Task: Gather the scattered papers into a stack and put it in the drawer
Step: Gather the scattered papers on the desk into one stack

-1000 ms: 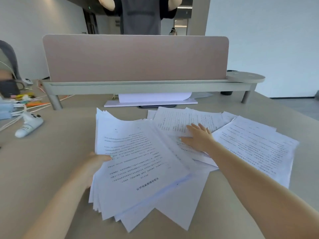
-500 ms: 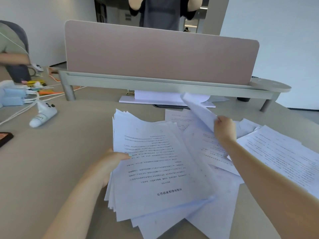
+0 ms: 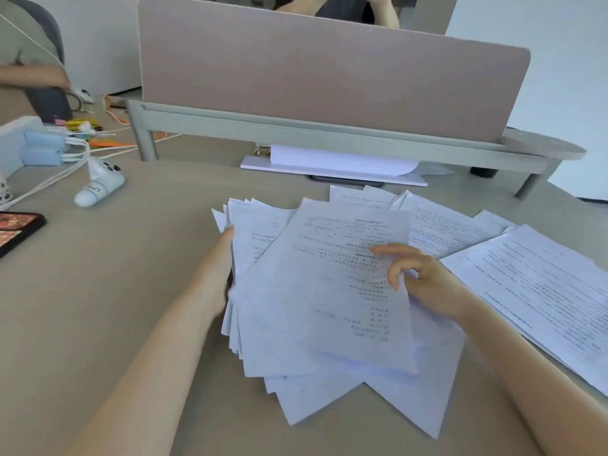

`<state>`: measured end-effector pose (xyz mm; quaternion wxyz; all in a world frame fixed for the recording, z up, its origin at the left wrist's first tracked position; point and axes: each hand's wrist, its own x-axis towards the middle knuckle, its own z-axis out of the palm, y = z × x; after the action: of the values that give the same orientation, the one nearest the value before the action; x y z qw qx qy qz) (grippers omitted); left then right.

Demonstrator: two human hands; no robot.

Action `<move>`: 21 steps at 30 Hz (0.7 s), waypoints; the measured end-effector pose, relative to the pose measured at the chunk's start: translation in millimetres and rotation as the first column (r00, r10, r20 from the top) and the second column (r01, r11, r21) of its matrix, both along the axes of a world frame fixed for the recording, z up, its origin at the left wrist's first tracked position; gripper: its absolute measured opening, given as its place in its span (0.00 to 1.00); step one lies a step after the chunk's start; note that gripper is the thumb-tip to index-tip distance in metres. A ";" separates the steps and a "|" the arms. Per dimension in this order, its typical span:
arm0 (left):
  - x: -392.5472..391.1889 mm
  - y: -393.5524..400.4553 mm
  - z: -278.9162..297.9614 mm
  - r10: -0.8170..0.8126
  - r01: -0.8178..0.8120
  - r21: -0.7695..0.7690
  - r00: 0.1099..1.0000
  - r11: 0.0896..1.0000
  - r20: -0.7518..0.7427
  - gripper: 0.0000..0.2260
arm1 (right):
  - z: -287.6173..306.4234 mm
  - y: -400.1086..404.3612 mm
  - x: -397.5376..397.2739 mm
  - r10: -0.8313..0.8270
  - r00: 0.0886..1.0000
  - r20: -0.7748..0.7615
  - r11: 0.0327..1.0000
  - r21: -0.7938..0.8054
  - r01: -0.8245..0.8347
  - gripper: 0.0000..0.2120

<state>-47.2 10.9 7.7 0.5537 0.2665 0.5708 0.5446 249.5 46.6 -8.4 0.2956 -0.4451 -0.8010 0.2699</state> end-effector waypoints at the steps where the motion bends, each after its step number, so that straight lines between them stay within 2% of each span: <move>1: 0.2 -0.3 0.7 -0.001 0.001 0.025 1.000 1.000 0.011 0.18 | 1.1 -2.6 0.4 0.009 1.000 -0.022 0.999 -0.042 -0.010 0.36; 3: -0.9 -4.6 0.7 -0.084 0.084 0.043 0.996 0.996 0.011 0.16 | 1.9 -4.8 0.0 0.021 0.999 -0.031 0.995 -0.100 -0.024 0.35; 6: -5.5 -15.1 -1.3 -0.218 0.217 -0.049 0.975 0.975 -0.029 0.11 | -1.3 -3.4 -4.7 0.025 0.999 -0.031 0.997 -0.070 -0.027 0.35; 9: -3.8 -11.9 -8.3 -0.252 0.239 -0.083 0.944 0.967 -0.211 0.10 | -3.3 -2.6 -12.7 -0.041 0.997 0.063 0.997 0.068 0.037 0.34; 12: -3.9 -7.4 -11.9 -0.228 0.213 -0.083 0.918 0.974 -0.324 0.18 | 0.3 3.8 3.7 -0.272 0.955 0.115 0.922 0.317 0.224 0.18; 14: -7.7 -7.5 -11.7 -0.184 0.168 -0.079 0.931 0.983 -0.316 0.16 | 8.5 6.3 29.3 -0.516 0.856 0.043 0.804 0.370 0.466 0.13; 15: -11.9 -6.4 -12.2 -0.155 0.140 -0.073 0.948 0.988 -0.279 0.13 | 11.7 6.5 46.0 -0.636 0.771 0.038 0.734 0.339 0.589 0.14; 17: -22.2 -6.1 -12.7 -0.115 0.108 -0.046 0.971 0.993 -0.211 0.08 | 12.5 4.5 85.4 -0.803 0.564 0.191 0.595 0.211 0.776 0.20; 19: -31.7 -4.8 -11.0 -0.072 0.071 -0.013 0.989 0.997 -0.130 0.07 | 4.7 -0.4 119.6 -0.786 0.418 0.456 0.507 0.087 0.858 0.27; 21: -33.5 -2.4 -9.9 -0.054 0.056 0.039 0.997 0.998 -0.050 0.10 | -2.3 -6.1 134.0 -0.668 0.404 0.625 0.521 0.005 0.854 0.29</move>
<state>-80.7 8.4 -2.2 0.5489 0.3063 0.5656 0.5338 383.5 40.5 -10.7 0.0647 -0.8622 -0.4953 0.0845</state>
